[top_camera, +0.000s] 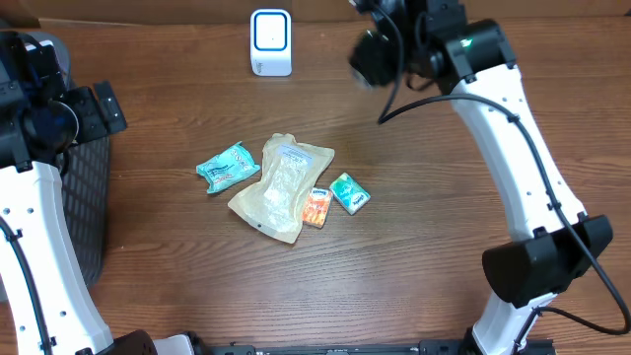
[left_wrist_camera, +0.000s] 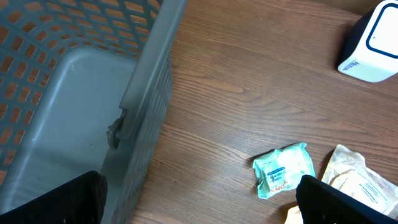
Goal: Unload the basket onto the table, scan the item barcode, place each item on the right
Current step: 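Carry the jar right and set it down, then release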
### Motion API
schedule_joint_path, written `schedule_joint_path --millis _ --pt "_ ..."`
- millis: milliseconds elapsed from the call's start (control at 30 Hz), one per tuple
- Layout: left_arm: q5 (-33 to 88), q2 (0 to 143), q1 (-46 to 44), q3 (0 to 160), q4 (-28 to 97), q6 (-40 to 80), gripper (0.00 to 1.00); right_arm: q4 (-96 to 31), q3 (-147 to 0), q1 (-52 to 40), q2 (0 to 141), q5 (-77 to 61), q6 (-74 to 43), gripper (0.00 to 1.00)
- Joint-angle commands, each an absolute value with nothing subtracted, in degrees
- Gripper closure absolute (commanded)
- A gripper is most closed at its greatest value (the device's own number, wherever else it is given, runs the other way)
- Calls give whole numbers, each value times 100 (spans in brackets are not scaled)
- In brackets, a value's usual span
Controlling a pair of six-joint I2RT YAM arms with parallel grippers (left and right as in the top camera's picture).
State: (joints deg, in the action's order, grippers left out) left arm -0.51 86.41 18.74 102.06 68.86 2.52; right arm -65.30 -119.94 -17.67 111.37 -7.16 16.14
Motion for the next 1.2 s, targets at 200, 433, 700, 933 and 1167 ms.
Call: schedule_joint_path --millis 200,433,700,933,1167 --pt "-60 8654 1872 10324 6877 123 0 -7557 -11793 -760 11880 -784 1022 64" --pt "-60 8654 1872 10324 6877 126 0 -6919 -10868 -307 12092 -775 762 63" --pt "-60 8654 1872 10324 6877 126 0 -6180 -9828 152 12095 -762 425 64" --pt "-60 8654 1872 10324 6877 123 0 -6176 -9789 207 12092 -760 427 25" --pt "-58 8654 1872 10324 6877 126 0 -6549 -10171 204 12086 -784 425 0"
